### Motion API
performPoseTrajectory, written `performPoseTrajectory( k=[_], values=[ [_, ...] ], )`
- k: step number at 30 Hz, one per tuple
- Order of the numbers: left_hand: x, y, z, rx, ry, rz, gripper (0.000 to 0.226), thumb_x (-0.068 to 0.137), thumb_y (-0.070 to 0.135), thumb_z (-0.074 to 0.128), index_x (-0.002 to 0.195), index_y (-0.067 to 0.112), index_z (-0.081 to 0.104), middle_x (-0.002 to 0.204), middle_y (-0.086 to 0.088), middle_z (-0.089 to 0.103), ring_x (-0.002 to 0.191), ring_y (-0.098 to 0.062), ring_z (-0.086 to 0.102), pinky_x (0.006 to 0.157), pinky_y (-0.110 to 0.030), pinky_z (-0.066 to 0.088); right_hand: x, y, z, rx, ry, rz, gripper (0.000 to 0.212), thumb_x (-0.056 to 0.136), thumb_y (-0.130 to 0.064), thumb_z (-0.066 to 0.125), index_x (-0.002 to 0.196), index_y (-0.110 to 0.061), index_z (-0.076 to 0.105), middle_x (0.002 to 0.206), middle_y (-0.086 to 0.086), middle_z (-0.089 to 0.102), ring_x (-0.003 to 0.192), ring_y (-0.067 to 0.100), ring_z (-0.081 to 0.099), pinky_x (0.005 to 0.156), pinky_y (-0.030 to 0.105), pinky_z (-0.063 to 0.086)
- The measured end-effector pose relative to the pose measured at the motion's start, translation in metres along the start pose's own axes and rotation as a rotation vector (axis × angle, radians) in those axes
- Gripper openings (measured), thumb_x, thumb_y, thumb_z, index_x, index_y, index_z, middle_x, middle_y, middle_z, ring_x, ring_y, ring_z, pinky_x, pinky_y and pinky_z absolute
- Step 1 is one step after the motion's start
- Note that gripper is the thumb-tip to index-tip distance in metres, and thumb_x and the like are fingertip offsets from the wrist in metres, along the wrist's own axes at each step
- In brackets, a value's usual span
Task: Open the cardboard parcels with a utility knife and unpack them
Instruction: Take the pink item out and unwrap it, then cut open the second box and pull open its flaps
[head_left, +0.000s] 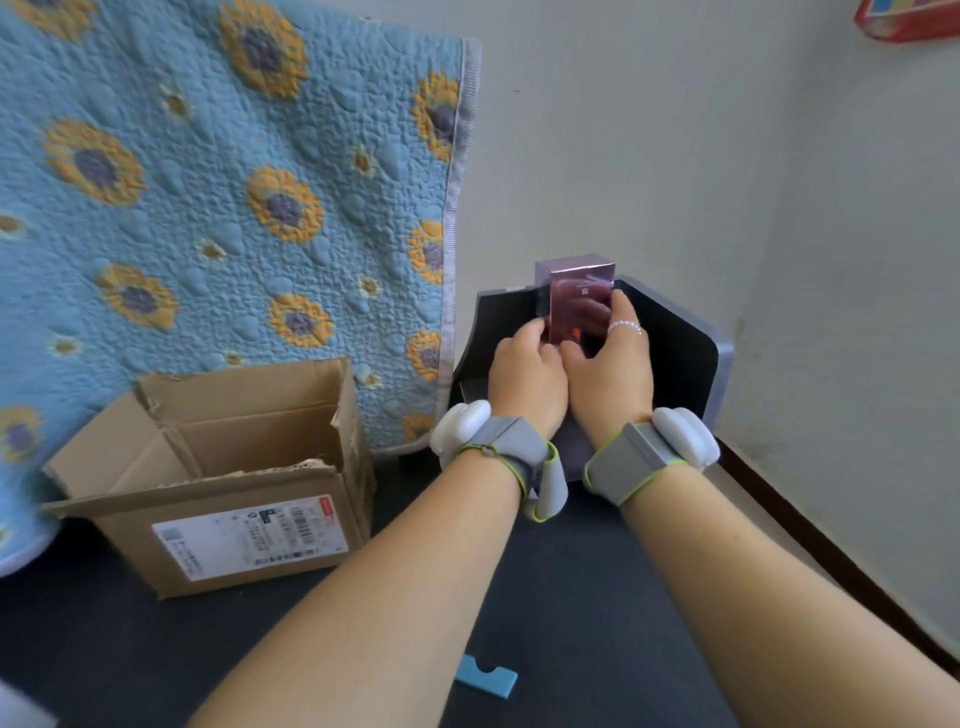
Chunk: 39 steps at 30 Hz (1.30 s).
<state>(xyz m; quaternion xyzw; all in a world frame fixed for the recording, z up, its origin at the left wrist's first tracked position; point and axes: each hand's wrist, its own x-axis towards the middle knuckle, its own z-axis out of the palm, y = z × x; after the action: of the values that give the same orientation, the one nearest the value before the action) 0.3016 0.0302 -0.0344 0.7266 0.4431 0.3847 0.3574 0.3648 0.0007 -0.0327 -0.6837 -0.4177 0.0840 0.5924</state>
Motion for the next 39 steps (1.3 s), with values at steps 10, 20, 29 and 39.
performPoseTrajectory(
  k=[10, 20, 29, 39],
  values=[
    [-0.014, 0.001, -0.008, -0.14, -0.046, 0.025, 0.043, 0.092, 0.004, 0.034, 0.132, 0.013, 0.047, 0.137, -0.01, 0.049, 0.127, -0.023, 0.045, 0.109, -0.038, 0.034, -0.012, -0.006, -0.007, -0.047, 0.019, -0.01, 0.043, 0.09, -0.006, 0.05, 0.133, -0.01, 0.048, 0.143, 0.01, 0.041, 0.125, 0.019, 0.047, 0.104, 0.023, 0.037],
    [-0.098, -0.031, -0.078, 0.079, 0.183, 0.122, 0.025, 0.085, 0.009, 0.056, 0.109, 0.016, 0.061, 0.066, 0.007, 0.058, 0.078, -0.026, 0.062, 0.078, -0.038, 0.051, -0.112, -0.027, 0.009, 0.187, -0.197, -0.09, 0.017, 0.088, -0.007, 0.05, 0.098, -0.021, 0.053, 0.074, -0.004, 0.057, 0.067, 0.015, 0.057, 0.068, 0.027, 0.048],
    [-0.179, -0.09, -0.169, 0.577, 0.417, -0.009, 0.028, 0.086, 0.017, 0.056, 0.113, 0.016, 0.06, 0.116, -0.006, 0.056, 0.101, -0.028, 0.057, 0.081, -0.034, 0.043, -0.191, -0.003, 0.045, -0.539, -0.793, -0.117, 0.026, 0.087, -0.029, 0.056, 0.11, -0.021, 0.063, 0.118, 0.008, 0.058, 0.11, 0.028, 0.055, 0.092, 0.033, 0.045],
    [-0.212, -0.126, -0.25, 1.195, 0.2, -0.656, 0.071, 0.079, 0.048, 0.058, 0.134, 0.011, 0.033, 0.142, -0.024, 0.034, 0.134, -0.042, 0.024, 0.111, -0.055, 0.019, -0.213, 0.006, 0.061, -0.987, -0.819, -0.065, 0.032, 0.088, -0.024, 0.042, 0.119, -0.017, 0.047, 0.129, 0.011, 0.048, 0.121, 0.036, 0.044, 0.097, 0.043, 0.038]
  ],
)
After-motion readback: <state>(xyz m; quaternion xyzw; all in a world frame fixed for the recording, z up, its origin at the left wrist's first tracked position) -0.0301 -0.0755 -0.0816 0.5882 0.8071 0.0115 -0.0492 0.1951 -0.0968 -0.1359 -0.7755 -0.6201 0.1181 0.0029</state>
